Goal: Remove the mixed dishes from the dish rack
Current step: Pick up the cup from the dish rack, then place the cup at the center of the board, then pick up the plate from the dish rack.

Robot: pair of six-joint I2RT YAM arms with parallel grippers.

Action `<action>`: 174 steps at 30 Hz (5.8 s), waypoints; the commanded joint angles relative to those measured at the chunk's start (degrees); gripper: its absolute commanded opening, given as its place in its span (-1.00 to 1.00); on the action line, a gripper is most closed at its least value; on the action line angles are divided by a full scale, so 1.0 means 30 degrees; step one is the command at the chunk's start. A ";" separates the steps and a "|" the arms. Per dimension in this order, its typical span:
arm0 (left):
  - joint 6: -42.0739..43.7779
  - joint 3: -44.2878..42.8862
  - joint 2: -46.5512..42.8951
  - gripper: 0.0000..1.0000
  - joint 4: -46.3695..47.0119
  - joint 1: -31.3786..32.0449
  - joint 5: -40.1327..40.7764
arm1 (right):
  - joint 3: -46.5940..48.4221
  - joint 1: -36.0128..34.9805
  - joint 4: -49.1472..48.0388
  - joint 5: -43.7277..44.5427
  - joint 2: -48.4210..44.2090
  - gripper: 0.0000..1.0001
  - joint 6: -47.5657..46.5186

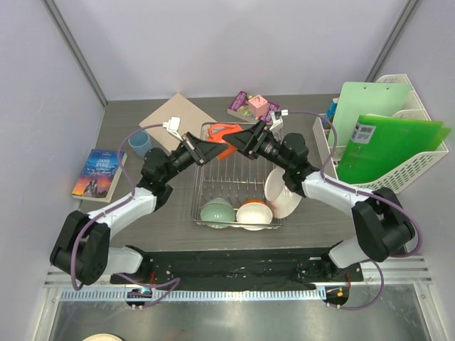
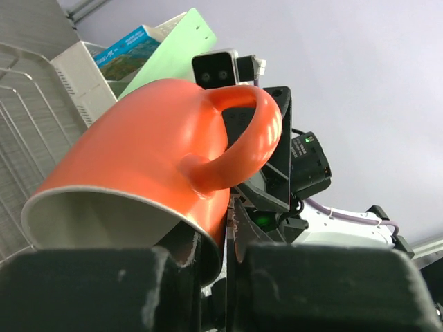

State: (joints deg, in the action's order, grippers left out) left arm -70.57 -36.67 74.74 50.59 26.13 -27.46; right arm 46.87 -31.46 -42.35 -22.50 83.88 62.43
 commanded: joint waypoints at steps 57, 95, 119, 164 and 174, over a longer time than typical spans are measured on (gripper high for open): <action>1.3765 -2.4572 1.2789 -1.00 -3.1393 -0.4667 1.4135 | -0.0536 -0.0323 1.3653 1.0665 -0.8272 0.99 -0.8918; 1.3063 -3.0256 1.6106 1.00 -3.2976 -0.5165 1.3931 | -0.1181 -0.0294 1.3149 1.0547 -0.6894 0.99 -0.8419; 1.1892 -1.5175 0.1135 0.99 -2.8580 0.5641 1.8384 | 0.4057 -0.1553 1.9121 1.7103 -0.7625 0.99 -1.1787; 0.7555 -0.5151 -0.2473 1.00 -2.1492 0.4767 1.0736 | -0.3847 -0.1905 2.0562 1.3711 -1.3663 0.66 -0.7246; 0.7350 -0.5180 -0.1389 0.99 -2.1228 0.4767 1.0210 | -0.3584 -0.1876 2.0736 1.3888 -1.3866 -0.18 -0.7539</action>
State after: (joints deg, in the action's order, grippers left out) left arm -47.83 -52.03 69.67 -16.19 40.47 4.58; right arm 34.81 -37.06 21.61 18.17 43.42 41.06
